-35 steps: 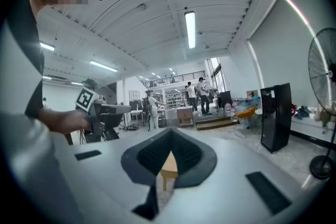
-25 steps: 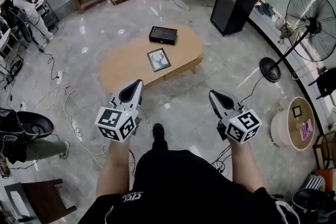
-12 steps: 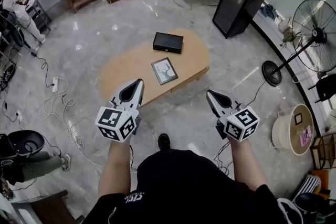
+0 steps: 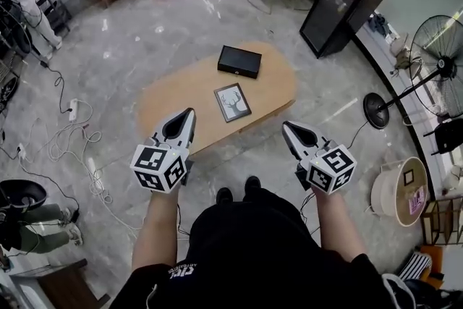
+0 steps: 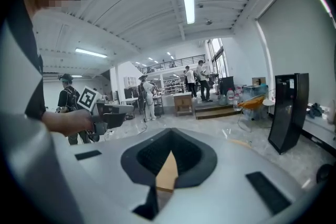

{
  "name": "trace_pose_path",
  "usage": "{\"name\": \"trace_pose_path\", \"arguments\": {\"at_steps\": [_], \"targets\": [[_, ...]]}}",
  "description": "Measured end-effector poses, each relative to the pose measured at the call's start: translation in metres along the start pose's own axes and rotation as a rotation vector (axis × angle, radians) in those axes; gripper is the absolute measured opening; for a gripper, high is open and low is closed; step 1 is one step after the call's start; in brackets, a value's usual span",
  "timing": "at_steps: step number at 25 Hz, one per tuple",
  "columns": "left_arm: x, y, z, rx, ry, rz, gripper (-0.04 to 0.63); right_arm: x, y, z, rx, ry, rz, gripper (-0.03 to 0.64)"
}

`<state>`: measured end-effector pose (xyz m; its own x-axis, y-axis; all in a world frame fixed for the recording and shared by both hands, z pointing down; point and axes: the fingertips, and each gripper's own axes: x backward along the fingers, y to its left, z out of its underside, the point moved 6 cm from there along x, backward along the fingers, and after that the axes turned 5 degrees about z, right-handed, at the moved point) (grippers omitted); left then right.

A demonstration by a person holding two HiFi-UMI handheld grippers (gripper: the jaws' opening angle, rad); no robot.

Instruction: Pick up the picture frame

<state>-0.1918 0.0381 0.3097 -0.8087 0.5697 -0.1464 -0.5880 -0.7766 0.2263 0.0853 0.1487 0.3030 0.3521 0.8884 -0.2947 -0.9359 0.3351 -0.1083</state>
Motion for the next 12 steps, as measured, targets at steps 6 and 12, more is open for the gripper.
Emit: {"name": "trace_pose_path", "arguments": {"at_steps": [6,12], "targets": [[-0.048,0.017,-0.006,-0.003,0.025,0.002,0.009,-0.031,-0.045,0.002,-0.06,-0.004,0.003,0.005],[-0.119,0.041,-0.015,-0.001,0.066,-0.028,0.009,-0.088,-0.112,-0.009,-0.082,0.004,-0.043,0.005]]}}
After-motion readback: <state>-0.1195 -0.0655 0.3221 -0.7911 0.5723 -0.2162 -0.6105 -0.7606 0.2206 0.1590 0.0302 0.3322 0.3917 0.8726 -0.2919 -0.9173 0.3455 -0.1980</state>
